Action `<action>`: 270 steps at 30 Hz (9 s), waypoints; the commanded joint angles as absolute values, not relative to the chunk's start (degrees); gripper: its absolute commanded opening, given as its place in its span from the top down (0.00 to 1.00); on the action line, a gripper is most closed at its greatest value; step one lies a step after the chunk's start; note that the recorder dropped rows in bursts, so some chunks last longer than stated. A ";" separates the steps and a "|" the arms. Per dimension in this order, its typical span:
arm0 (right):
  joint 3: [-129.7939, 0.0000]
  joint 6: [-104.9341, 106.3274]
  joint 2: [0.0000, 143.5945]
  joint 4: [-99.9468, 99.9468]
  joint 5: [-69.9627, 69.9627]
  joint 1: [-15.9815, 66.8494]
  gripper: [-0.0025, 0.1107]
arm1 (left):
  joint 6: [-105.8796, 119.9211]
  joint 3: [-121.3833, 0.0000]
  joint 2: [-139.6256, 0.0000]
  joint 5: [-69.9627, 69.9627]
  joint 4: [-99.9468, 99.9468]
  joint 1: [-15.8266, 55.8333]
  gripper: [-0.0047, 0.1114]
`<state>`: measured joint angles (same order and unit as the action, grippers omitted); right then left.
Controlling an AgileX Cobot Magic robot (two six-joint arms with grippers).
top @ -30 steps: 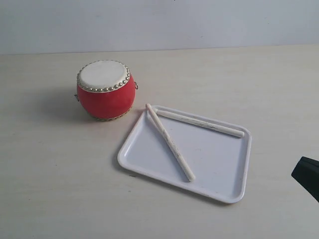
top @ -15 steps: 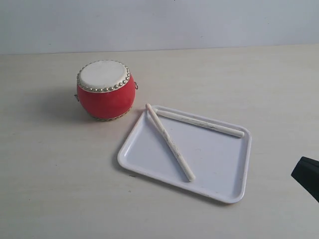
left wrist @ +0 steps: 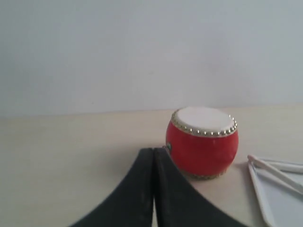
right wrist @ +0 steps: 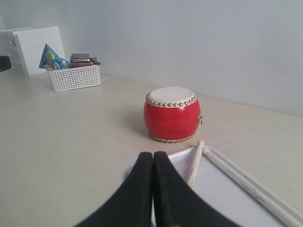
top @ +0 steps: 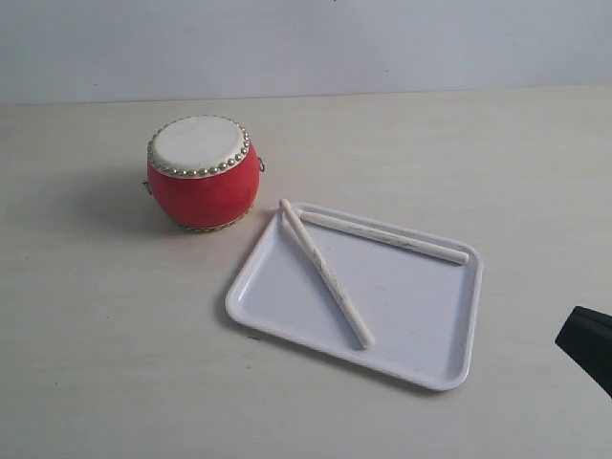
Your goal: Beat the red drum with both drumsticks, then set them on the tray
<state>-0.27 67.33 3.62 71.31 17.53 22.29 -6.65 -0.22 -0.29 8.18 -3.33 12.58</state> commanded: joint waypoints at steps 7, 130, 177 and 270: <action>0.00 67.43 3.33 71.52 18.15 22.31 0.98 | -4.79 0.00 0.00 19.99 -0.56 12.56 0.96; 0.00 67.43 3.33 71.52 19.17 22.31 0.98 | 1.39 0.00 0.00 20.67 6.81 4.59 0.96; 0.00 67.43 3.33 71.52 19.17 22.31 0.98 | 1.39 0.00 0.00 20.67 6.81 3.36 0.96; 0.00 -0.61 0.00 0.00 16.54 16.83 0.98 | 1.39 0.00 0.00 20.67 6.81 3.36 0.96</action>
<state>-0.25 -0.59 0.38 0.00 16.55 18.43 1.57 -0.22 -0.29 21.03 6.56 3.54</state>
